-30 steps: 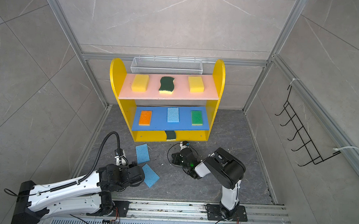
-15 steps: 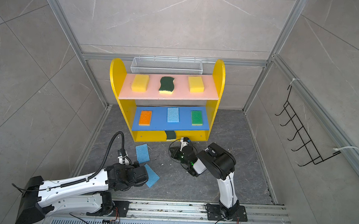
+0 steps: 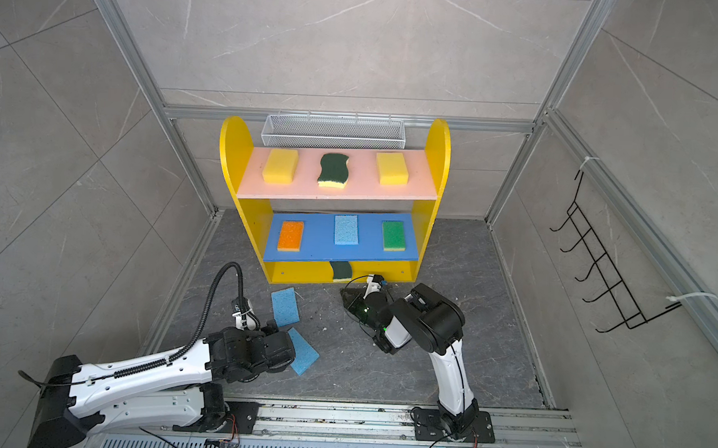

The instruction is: Place and organize the cleaning sponges onto the shelf

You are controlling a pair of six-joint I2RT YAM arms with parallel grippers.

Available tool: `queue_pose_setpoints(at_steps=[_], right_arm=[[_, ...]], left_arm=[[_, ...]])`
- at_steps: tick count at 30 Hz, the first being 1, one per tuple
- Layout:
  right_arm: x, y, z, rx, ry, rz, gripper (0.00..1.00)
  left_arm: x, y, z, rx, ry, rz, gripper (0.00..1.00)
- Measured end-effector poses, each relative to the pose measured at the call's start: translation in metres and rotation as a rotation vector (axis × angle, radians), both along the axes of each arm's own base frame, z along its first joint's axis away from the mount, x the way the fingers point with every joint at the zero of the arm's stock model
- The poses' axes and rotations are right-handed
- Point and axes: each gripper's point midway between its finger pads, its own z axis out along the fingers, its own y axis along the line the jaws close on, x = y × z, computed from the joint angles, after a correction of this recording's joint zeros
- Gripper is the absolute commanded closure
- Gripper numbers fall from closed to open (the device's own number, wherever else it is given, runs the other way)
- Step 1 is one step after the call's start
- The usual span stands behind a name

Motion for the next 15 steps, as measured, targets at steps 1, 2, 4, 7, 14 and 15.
queue_pose_setpoints(at_steps=[1, 2, 4, 7, 14, 15], right_arm=[[-0.002, 0.006, 0.000, 0.006, 0.009, 0.005, 1.00], [-0.004, 0.011, 0.000, 0.012, 0.015, 0.012, 1.00], [-0.006, 0.019, -0.001, 0.026, 0.028, 0.018, 1.00], [-0.005, 0.023, 0.000, 0.048, 0.043, 0.008, 1.00], [0.002, 0.017, -0.002, 0.083, 0.079, -0.072, 1.00], [0.003, 0.015, -0.002, 0.089, 0.084, -0.087, 1.00]], left_arm=[[0.000, 0.001, -0.001, -0.002, 0.000, 0.002, 0.24], [-0.001, 0.001, -0.001, -0.002, 0.000, 0.003, 0.24], [-0.001, 0.003, -0.003, -0.006, -0.001, 0.007, 0.24], [-0.003, 0.006, -0.006, -0.012, -0.003, 0.011, 0.24], [-0.004, 0.009, -0.010, -0.030, -0.009, 0.019, 0.24], [-0.004, 0.008, -0.011, -0.032, -0.010, 0.019, 0.24]])
